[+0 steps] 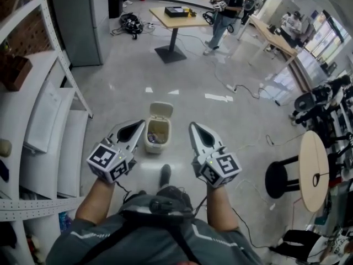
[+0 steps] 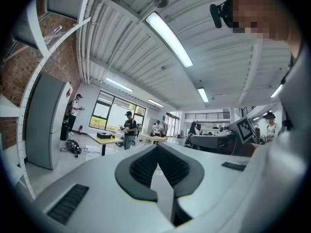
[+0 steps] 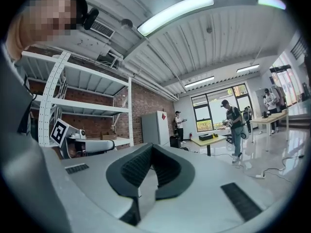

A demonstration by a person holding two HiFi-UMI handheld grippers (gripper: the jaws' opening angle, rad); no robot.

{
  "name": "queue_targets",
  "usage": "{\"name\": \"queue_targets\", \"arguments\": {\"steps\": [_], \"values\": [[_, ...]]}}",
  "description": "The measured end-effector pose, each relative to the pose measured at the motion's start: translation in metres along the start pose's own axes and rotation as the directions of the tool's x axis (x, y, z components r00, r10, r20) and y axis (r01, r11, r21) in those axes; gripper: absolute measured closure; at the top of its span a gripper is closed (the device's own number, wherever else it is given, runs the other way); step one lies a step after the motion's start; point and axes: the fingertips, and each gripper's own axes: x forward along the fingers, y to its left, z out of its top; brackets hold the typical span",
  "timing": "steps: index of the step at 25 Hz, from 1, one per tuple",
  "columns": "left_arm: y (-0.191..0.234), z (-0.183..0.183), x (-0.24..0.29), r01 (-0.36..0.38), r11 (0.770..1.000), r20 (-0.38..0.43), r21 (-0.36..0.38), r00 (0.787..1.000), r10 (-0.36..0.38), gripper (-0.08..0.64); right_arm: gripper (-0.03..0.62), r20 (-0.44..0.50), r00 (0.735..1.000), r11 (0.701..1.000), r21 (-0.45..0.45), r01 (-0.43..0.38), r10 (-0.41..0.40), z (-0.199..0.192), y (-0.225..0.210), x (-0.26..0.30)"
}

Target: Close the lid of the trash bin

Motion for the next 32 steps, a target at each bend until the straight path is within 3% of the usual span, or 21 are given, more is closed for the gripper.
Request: {"name": "queue_targets", "arguments": {"steps": [12, 20, 32], "values": [[0.056, 0.027, 0.114, -0.071, 0.996, 0.013, 0.058, 0.997, 0.07, 0.558, 0.581, 0.078, 0.995, 0.998, 0.03, -0.063, 0.06, 0.033, -0.12, 0.08], [0.076, 0.036, 0.181, -0.116, 0.992, 0.011, 0.056, 0.993, 0.116, 0.558, 0.581, 0.076, 0.991, 0.993, 0.035, -0.112, 0.109, 0.044, -0.188, 0.113], [0.104, 0.029, 0.234, -0.076, 0.997, -0.043, 0.034, 0.996, 0.077, 0.557, 0.581, 0.047, 0.994, 0.989, 0.11, -0.104, 0.099, 0.024, -0.229, 0.159]]}}
